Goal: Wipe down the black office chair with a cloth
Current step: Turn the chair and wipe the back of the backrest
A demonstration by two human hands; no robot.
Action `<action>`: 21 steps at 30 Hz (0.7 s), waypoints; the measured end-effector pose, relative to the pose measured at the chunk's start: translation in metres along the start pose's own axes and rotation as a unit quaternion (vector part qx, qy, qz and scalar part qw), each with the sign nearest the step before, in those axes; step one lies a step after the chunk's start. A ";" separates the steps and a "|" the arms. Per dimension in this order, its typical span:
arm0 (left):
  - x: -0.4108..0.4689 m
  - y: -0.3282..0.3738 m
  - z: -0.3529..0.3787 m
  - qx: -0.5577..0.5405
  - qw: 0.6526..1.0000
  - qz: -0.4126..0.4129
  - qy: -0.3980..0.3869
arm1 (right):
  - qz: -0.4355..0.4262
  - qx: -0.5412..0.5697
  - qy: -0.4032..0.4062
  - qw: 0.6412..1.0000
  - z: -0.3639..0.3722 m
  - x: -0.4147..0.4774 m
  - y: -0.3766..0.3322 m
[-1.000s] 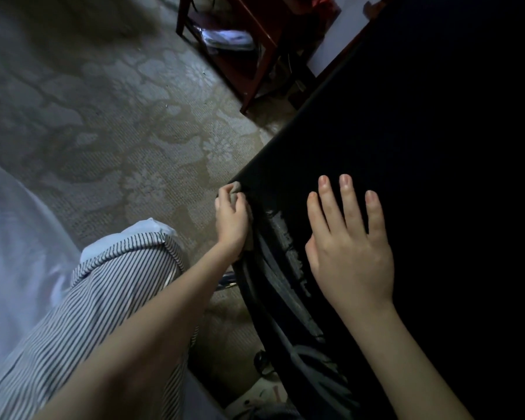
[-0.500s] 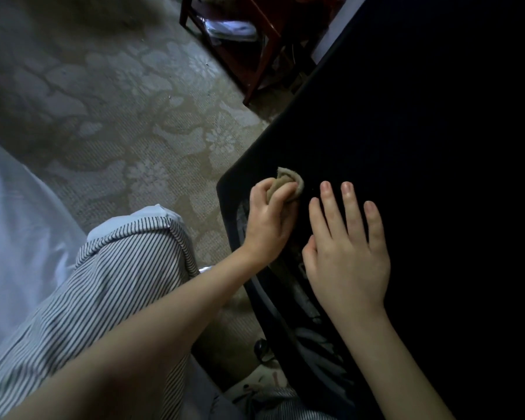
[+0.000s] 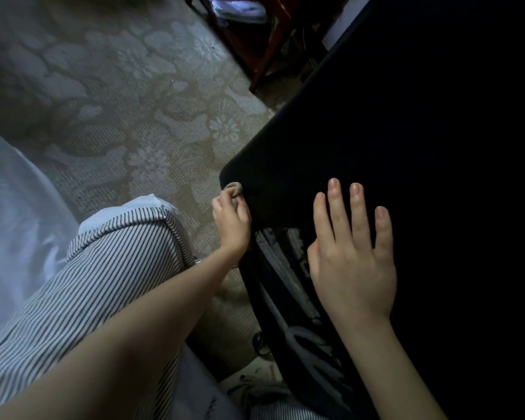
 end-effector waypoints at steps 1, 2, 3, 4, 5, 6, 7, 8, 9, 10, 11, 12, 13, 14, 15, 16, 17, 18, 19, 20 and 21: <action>0.003 -0.005 -0.001 0.002 1.000 -0.026 -0.002 | -0.001 -0.006 0.000 1.000 0.001 0.000 0.000; 0.005 -0.009 -0.002 0.002 0.999 -0.048 -0.003 | -0.001 -0.010 0.001 1.000 0.001 0.001 0.000; 0.007 -0.012 -0.003 0.002 0.998 -0.068 -0.003 | -0.002 -0.015 0.000 1.000 0.001 0.001 0.000; 0.009 -0.015 -0.004 0.002 0.996 -0.088 -0.004 | -0.002 -0.020 -0.002 1.000 0.001 0.002 -0.001; 0.011 -0.018 -0.004 0.002 0.994 -0.109 -0.005 | -0.003 -0.022 -0.003 1.000 0.001 0.003 -0.001; 0.013 -0.022 -0.006 0.001 0.991 -0.131 -0.007 | -0.003 -0.024 -0.005 1.000 0.001 0.003 -0.001; 0.014 -0.025 -0.006 -0.001 0.988 -0.154 -0.008 | -0.004 -0.025 -0.007 1.000 0.002 0.003 -0.002; 0.015 -0.028 -0.007 -0.003 0.985 -0.175 -0.008 | -0.005 -0.028 -0.007 1.000 0.002 0.003 -0.002; 0.015 -0.031 -0.007 -0.002 0.982 -0.191 -0.007 | -0.005 -0.030 -0.008 1.000 0.002 0.003 -0.002; 0.014 -0.032 -0.008 0.001 0.979 -0.202 -0.005 | -0.005 -0.030 -0.008 0.999 0.002 0.003 -0.002; 0.012 -0.031 -0.007 0.005 0.978 -0.208 -0.004 | -0.005 -0.030 -0.008 1.000 0.001 0.003 -0.002; 0.009 -0.028 -0.007 0.008 0.978 -0.208 -0.002 | -0.005 -0.029 -0.008 1.000 0.001 0.003 -0.002; 0.006 -0.026 -0.006 0.008 0.979 -0.201 -0.001 | -0.005 -0.028 -0.008 1.000 0.001 0.004 -0.002; 0.002 -0.024 -0.005 0.005 0.982 -0.189 -0.002 | -0.006 -0.026 -0.008 1.000 0.001 0.004 -0.002; -0.001 -0.022 -0.004 0.002 0.985 -0.172 -0.004 | -0.006 -0.021 -0.008 1.000 0.000 0.004 -0.002; -0.006 -0.019 -0.003 0.000 0.988 -0.153 -0.010 | -0.006 -0.016 -0.007 1.000 0.000 0.004 -0.001; -0.009 -0.016 -0.002 0.001 0.991 -0.131 -0.014 | -0.005 -0.011 -0.006 1.000 0.000 0.004 -0.001; -0.012 -0.013 -0.001 0.002 0.994 -0.107 -0.015 | -0.005 -0.006 -0.005 1.000 -0.001 0.004 -0.001; -0.014 -0.009 0.000 0.003 0.996 -0.083 -0.014 | -0.004 0.003 -0.004 1.000 -0.001 0.004 -0.001; -0.017 -0.003 0.001 0.003 0.998 -0.060 -0.015 | -0.004 0.013 -0.002 1.000 -0.002 0.004 0.000; -0.019 0.005 0.001 -0.001 0.999 -0.037 -0.019 | -0.004 0.023 0.000 1.000 -0.002 0.004 0.000</action>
Point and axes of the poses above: each hand's wrist, its own x-axis towards the middle knuckle, its own z-axis out of the palm, y = z × x, the point moved 2 cm from there along x, towards the middle knuckle, and after that the axes turned 11 degrees about -z, right-handed, at the moved point
